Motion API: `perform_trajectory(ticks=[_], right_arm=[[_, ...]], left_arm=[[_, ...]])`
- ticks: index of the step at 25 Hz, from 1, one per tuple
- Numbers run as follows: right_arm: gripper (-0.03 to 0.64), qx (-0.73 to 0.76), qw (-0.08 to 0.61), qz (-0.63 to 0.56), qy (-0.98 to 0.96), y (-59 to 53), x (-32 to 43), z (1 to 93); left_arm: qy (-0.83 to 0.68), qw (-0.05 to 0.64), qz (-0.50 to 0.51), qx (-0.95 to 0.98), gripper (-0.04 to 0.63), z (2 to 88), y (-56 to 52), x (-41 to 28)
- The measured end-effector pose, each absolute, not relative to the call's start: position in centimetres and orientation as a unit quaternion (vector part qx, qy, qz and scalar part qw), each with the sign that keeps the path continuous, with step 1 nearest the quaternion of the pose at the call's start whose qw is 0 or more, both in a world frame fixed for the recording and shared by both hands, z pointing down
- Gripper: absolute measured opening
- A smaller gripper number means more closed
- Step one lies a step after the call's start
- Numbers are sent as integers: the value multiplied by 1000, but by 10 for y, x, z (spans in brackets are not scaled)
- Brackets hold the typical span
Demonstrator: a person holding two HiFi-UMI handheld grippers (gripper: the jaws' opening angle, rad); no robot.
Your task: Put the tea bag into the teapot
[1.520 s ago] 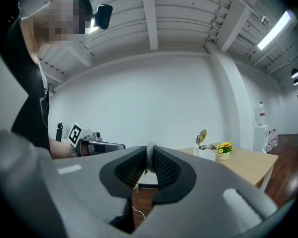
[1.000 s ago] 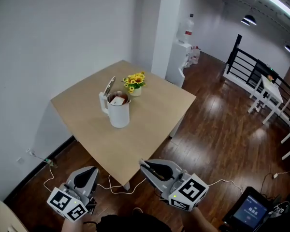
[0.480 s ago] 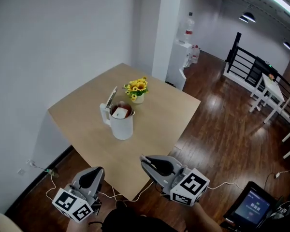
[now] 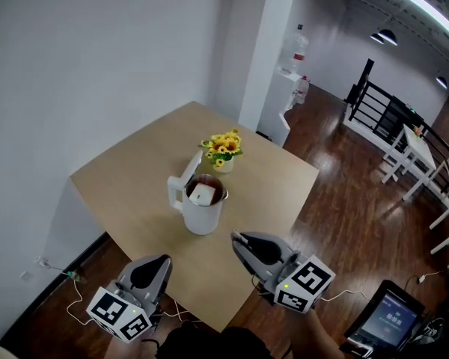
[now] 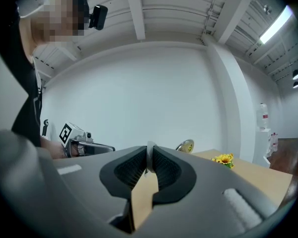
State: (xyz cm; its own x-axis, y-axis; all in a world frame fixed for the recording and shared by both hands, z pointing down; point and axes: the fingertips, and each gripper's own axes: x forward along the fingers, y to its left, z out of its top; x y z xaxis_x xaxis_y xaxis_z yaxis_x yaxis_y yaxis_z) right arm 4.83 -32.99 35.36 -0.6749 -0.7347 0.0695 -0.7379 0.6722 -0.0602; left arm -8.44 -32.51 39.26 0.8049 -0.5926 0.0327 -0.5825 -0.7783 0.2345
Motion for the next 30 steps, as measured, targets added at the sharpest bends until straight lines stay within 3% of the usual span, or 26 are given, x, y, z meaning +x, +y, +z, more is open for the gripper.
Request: perform_trajectory(ticks=[16,21,30], right_arm=[[38,399,46,92,-911,-431,67,392],[38,389,107,59,-913,-470,71,416],[38,359,142,86,-918,-524,59,448]], left_arm=[[-331,127,24,935,3,437,-401,-55],[-342,129,21,931,3,438,-419,-43],[-383,137,43,913,3,457,-448,-45]])
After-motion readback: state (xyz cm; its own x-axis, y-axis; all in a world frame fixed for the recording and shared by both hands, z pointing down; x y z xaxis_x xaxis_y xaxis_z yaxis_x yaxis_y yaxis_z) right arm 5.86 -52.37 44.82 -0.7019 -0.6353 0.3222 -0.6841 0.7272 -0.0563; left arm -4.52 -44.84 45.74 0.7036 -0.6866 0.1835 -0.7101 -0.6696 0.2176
